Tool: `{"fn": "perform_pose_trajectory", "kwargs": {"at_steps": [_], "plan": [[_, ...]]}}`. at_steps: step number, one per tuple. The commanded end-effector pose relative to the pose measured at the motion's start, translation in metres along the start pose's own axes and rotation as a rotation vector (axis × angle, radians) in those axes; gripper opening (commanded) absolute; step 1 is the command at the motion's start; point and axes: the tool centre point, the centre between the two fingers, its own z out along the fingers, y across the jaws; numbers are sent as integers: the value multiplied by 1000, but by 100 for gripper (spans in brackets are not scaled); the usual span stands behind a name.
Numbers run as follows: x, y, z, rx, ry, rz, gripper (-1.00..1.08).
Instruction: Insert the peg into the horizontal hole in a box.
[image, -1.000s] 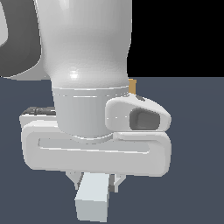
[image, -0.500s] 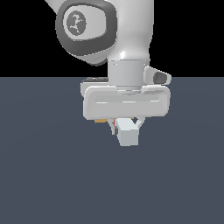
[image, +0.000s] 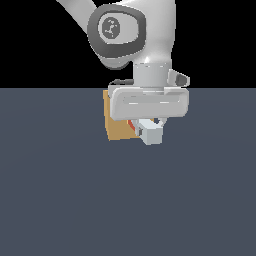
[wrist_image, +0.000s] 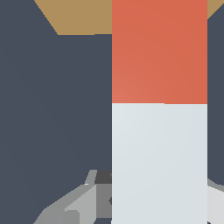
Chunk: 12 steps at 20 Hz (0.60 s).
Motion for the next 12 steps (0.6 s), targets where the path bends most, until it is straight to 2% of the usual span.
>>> {"fn": "perform_pose_trajectory", "kwargs": {"at_steps": [1,12], "plan": [[1,2,-2,-2,-1,-2,-100],[1,2,-2,-1,0,-6,-100]]}}
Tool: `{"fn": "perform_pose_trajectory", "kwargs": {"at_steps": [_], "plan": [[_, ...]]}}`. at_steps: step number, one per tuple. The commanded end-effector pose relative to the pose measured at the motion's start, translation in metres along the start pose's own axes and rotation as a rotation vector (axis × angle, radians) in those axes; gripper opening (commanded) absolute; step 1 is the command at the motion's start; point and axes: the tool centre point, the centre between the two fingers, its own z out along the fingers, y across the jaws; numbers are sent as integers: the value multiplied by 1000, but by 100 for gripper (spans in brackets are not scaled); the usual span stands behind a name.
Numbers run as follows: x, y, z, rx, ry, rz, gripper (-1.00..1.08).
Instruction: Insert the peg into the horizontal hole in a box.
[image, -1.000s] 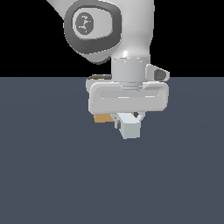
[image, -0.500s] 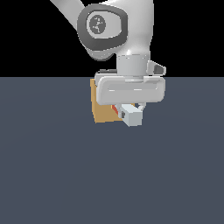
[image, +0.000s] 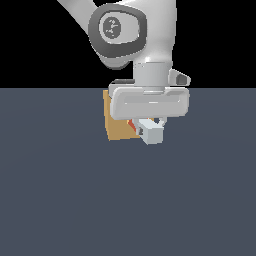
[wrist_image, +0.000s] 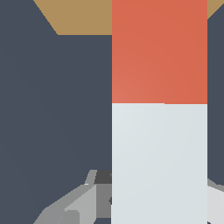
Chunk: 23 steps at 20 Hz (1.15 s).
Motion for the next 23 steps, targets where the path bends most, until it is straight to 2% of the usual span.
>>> {"fn": "perform_pose_trajectory", "kwargs": {"at_steps": [1,6,15,19,23], "plan": [[2,0,-1,-2,0,0,-100],[22,0,-1,-2,0,0,-100],[89,0,-2,-4,-1,-1,-100],[101,0,-3,-5,-1,-1,-100],[100,1,-3,-5,-1,-1,-100]]}}
